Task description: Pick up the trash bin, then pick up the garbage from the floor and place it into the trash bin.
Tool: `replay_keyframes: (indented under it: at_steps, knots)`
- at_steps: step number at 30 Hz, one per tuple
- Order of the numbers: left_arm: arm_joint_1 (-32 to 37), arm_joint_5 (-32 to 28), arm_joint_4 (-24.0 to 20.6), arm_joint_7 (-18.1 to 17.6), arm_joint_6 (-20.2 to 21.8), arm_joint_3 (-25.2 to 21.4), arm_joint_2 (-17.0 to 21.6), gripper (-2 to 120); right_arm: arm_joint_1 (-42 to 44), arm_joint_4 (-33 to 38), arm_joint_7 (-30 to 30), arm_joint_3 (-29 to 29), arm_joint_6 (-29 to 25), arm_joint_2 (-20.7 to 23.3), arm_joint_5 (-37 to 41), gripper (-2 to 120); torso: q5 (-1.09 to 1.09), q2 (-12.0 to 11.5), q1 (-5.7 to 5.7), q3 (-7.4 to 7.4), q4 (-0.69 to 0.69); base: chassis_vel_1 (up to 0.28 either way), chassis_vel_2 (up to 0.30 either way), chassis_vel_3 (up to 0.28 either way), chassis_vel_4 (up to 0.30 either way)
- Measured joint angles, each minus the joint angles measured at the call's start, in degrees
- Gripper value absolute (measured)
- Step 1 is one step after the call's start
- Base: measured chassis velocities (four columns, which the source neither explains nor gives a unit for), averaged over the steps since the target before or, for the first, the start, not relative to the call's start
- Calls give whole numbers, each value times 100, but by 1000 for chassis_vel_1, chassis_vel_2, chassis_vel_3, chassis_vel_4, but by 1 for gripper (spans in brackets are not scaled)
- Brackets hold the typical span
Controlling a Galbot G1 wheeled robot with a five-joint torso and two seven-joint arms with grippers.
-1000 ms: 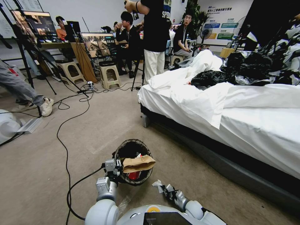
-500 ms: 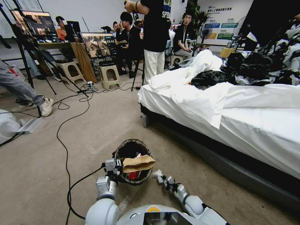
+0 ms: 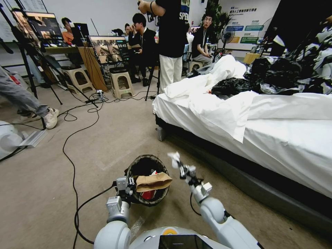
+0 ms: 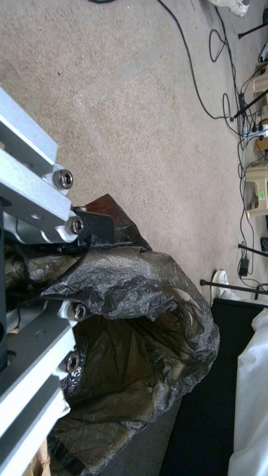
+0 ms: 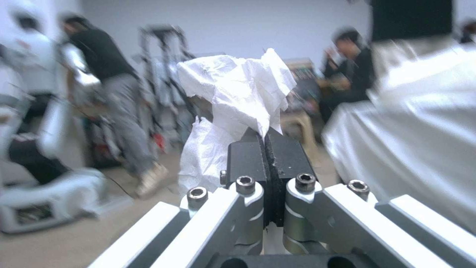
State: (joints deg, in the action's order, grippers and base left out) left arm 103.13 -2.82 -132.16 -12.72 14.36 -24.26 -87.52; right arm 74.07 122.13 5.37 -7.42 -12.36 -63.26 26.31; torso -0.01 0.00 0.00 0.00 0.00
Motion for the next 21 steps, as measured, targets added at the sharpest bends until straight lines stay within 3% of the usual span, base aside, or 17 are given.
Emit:
replay_keyframes:
  at_steps: [9,14,21]
  knots:
    - [26,32,-26,-9,7,1,-5,6,124,554,560,270,-133,267,132,0,0,0,0,0,-1,0,0,0,0]
    - [26,60,-24,-8,18,62,-20,6,112,344,652,652,-142,579,-31,0,0,0,0,0,0,0,0,0,0]
    - [-2,101,2,-6,19,108,-48,6,-48,-42,650,960,-139,678,-111,0,0,0,0,0,0,0,0,0,0]
